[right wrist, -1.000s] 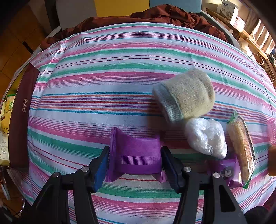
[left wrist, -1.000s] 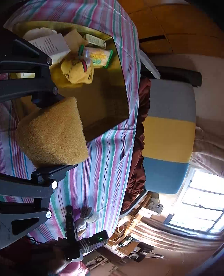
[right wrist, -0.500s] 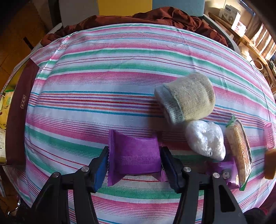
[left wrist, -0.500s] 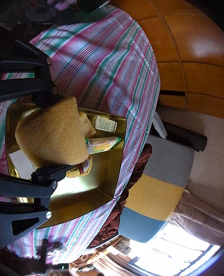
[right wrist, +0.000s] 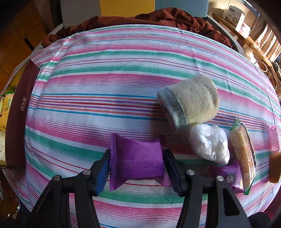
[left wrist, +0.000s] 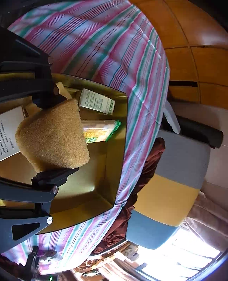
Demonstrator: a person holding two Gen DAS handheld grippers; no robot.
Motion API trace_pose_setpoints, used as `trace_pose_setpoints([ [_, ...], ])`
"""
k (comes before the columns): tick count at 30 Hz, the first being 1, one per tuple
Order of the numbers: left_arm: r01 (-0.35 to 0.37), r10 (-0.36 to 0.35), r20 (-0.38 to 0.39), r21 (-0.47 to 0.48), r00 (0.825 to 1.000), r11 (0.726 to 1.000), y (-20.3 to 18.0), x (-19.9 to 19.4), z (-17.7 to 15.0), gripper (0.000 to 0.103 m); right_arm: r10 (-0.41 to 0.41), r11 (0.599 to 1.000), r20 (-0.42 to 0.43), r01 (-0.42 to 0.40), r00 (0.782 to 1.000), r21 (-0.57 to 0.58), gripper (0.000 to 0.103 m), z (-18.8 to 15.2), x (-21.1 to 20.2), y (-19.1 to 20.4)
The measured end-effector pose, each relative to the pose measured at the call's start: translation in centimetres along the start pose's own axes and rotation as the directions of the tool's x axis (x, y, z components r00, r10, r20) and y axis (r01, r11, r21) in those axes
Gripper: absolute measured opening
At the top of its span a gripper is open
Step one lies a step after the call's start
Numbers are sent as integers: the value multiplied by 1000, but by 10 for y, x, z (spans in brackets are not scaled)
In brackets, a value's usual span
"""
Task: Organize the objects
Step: 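Carry the sponge into the gold box and release it with the left tool, then withdraw the left tool while the right tool carries the purple pouch to the gold box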
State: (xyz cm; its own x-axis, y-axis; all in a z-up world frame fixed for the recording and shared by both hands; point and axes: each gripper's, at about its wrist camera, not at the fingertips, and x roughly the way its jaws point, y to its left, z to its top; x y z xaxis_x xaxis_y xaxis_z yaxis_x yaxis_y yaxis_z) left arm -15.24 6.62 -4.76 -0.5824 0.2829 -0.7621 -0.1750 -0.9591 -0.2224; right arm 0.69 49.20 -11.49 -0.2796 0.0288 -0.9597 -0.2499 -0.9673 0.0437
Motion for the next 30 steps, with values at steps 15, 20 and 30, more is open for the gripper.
trace_pose_setpoints([
  [15, -38, 42, 105, -35, 994, 999, 20, -39, -22, 76, -12, 1000, 9, 13, 1000, -11, 60, 4, 3, -1],
  [20, -57, 55, 124, 19, 991, 998, 17, -39, -24, 52, -15, 1000, 10, 15, 1000, -12, 60, 6, 5, 1],
  [30, -44, 38, 63, 99, 997, 994, -10, -10, -21, 48, -15, 1000, 11, 15, 1000, -9, 60, 7, 5, 0],
])
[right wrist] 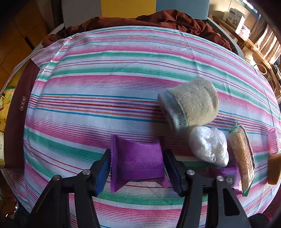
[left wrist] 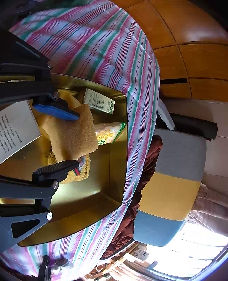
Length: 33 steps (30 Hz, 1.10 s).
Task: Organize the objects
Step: 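Withdraw the left tool while the right tool carries the purple pouch to the gold box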
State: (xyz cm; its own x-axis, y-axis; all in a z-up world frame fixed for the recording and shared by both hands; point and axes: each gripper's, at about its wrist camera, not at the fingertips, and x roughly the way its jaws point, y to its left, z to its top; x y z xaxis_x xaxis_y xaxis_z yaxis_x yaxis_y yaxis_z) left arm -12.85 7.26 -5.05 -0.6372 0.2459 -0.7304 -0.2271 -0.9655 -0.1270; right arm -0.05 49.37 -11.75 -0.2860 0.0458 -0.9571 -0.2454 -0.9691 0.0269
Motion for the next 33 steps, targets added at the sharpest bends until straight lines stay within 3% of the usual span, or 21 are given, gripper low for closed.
trace_pose_setpoints([
  [4, -10, 10, 11, -7, 1000, 1000, 1, -15, -4, 55, -5, 1000, 3, 5, 1000, -3, 59, 0, -2, 0],
  [10, -21, 21, 62, 5, 998, 1000, 1, -46, -12, 61, -10, 1000, 18, 10, 1000, -3, 49, 1, -3, 0],
  [17, -35, 32, 101, 20, 994, 999, 1, -73, -19, 62, -11, 1000, 33, 11, 999, 19, 47, 7, -6, -2],
  [21, -30, 27, 100, 20, 995, 999, 1, -79, -23, 65, 30, 998, 81, -35, 996, 51, 46, 12, -21, 1],
  [27, -20, 18, 99, 25, 995, 999, 4, -84, -30, 65, 122, 992, 188, -123, 975, -3, 47, 9, -62, 54],
  [33, -7, 6, 89, 13, 996, 1000, 8, -86, -34, 65, 263, 963, 250, -238, 932, -127, 46, 6, -104, 136],
])
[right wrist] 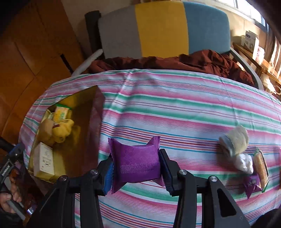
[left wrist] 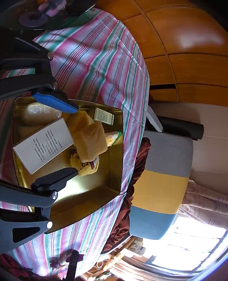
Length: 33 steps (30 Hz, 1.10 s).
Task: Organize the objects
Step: 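Withdraw the left tool while the right tool carries the purple pouch to the gold box, then lower the purple pouch into the gold box and open the right tool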
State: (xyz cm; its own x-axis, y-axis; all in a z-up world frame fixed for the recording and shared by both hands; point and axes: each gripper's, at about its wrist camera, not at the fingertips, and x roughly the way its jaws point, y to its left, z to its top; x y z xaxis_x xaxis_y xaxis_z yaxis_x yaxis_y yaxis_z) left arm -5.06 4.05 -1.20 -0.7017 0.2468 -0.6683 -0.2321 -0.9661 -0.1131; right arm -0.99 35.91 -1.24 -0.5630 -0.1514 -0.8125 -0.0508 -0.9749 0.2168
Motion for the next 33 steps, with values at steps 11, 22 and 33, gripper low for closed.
trace_pose_setpoints([
  [11, -22, 22, -6, -50, 1000, 998, 23, -3, -7, 68, 152, 966, -75, -164, 986, -200, 47, -7, 36, 119],
  [22, -59, 56, -31, -106, 998, 993, 51, -3, -15, 68, 246, 952, -239, -280, 939, -120, 52, -31, 97, 149],
  [33, -60, 57, -36, -92, 998, 994, 44, 1, -15, 70, 310, 937, -220, -336, 925, -94, 66, -41, 91, 153],
])
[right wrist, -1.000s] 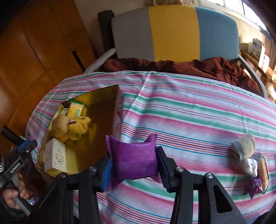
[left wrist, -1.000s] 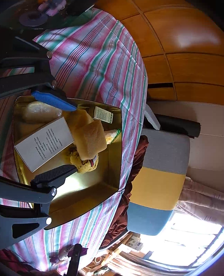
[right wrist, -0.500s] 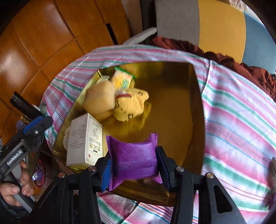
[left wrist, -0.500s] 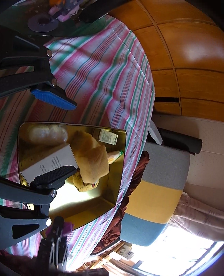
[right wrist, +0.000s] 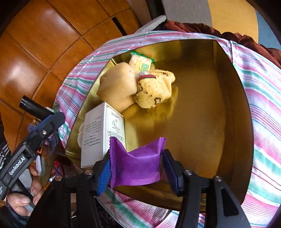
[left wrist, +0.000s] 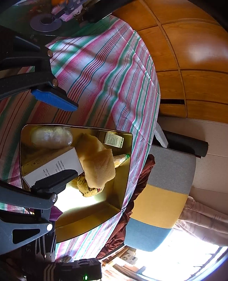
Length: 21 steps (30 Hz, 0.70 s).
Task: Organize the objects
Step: 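Lower the purple pouch into the gold box and open the right tool, then move both tools from the gold box back to the remaining items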
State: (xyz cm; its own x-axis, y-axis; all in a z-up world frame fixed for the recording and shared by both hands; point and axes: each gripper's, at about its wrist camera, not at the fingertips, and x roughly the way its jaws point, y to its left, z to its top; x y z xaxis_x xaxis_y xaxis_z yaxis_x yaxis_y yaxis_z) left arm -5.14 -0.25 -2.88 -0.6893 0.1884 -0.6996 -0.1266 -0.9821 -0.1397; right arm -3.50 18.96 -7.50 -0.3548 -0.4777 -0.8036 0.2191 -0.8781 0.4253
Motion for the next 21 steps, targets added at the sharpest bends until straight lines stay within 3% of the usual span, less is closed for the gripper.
trace_pose_setpoints([
  [1, -1, 1, 2, 0, 1000, 1000, -1, 0, 0, 71, 12, 1000, 10, -12, 1000, 2, 72, 0, -3, 1],
  [7, -6, 6, 15, 4, 1000, 1000, -1, -4, 1, 74, 38, 999, 65, -38, 997, -4, 72, 2, -20, 8],
  [21, -17, 17, 15, 38, 1000, 999, -14, -9, -2, 74, -122, 992, 153, 128, 981, -24, 72, -4, -47, -1],
])
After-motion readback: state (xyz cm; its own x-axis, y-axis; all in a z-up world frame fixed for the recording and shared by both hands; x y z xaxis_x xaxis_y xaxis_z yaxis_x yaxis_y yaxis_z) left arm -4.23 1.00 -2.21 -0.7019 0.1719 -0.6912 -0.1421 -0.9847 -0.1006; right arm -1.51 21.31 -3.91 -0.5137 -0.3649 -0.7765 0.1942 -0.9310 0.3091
